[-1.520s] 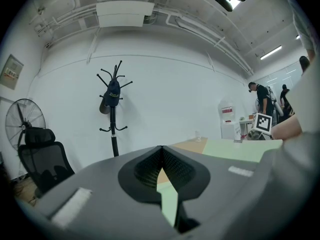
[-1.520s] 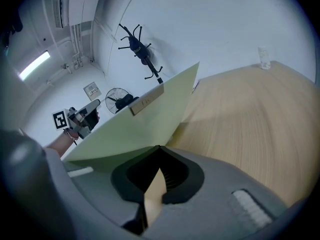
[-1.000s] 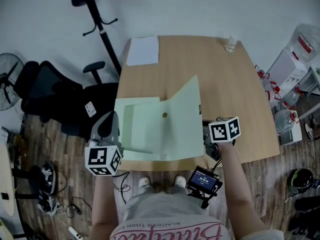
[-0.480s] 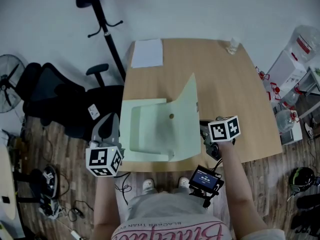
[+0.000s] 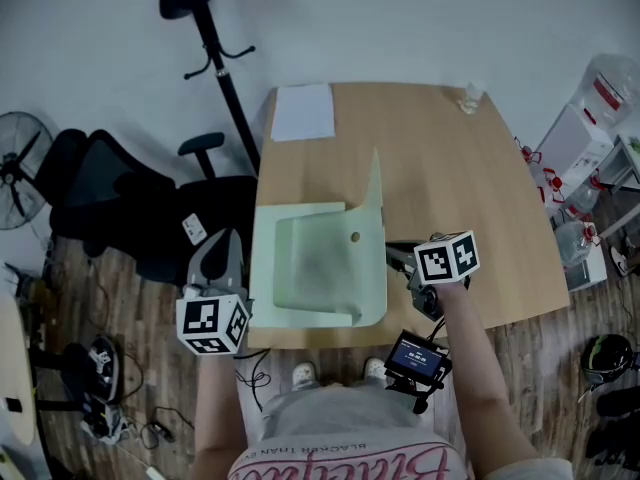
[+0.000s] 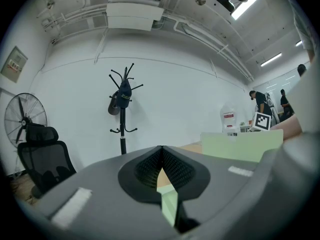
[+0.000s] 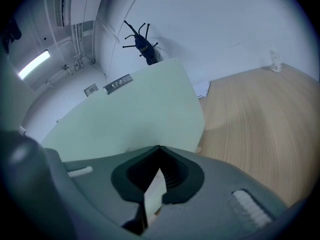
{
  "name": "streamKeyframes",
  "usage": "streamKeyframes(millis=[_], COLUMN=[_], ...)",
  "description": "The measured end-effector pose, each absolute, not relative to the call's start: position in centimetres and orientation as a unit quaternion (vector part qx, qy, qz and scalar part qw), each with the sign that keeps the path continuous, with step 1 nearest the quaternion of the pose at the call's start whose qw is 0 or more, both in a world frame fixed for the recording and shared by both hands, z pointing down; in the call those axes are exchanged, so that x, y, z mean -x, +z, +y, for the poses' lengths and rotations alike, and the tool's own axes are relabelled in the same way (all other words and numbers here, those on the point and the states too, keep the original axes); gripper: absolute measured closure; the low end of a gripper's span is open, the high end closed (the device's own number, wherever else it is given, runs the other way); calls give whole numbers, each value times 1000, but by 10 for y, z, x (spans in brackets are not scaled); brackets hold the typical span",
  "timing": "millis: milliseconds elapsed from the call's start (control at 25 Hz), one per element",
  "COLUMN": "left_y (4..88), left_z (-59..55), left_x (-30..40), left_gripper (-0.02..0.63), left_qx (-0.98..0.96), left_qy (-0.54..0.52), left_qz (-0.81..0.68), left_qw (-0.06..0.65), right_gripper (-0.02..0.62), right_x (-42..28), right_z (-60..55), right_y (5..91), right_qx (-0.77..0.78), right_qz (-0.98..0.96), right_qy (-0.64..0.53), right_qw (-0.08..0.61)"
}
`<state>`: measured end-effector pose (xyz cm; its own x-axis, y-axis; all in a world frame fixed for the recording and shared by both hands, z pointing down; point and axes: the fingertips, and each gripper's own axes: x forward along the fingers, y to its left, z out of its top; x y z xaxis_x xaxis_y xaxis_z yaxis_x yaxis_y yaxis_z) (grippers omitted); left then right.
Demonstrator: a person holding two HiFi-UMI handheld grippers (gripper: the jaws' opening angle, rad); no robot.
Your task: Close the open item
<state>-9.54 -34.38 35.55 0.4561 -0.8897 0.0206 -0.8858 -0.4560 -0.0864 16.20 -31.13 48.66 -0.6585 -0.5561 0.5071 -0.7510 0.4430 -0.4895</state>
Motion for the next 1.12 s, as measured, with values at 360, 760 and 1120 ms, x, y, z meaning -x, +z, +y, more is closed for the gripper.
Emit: streamKeyframes(millis=[360,760,1120], left_y=[352,354,357], left_z=[-351,-355,-358], left_x=[109,126,136], left_gripper=[592,592,592], left_qx=[854,858,860], left_qy=[-13,0,5], left_qz=[519,514,510], left_qw=[24,12,4], right_gripper=[594,594,594], right_x=[-142,-120,-103], right_z=[-319,-324,-330], right_y=[484,485,484], right_qx=[-392,-390,-389], right_qz=[-838,-838,-838], right_qy=[345,339,335], right_qw=[158,173,186])
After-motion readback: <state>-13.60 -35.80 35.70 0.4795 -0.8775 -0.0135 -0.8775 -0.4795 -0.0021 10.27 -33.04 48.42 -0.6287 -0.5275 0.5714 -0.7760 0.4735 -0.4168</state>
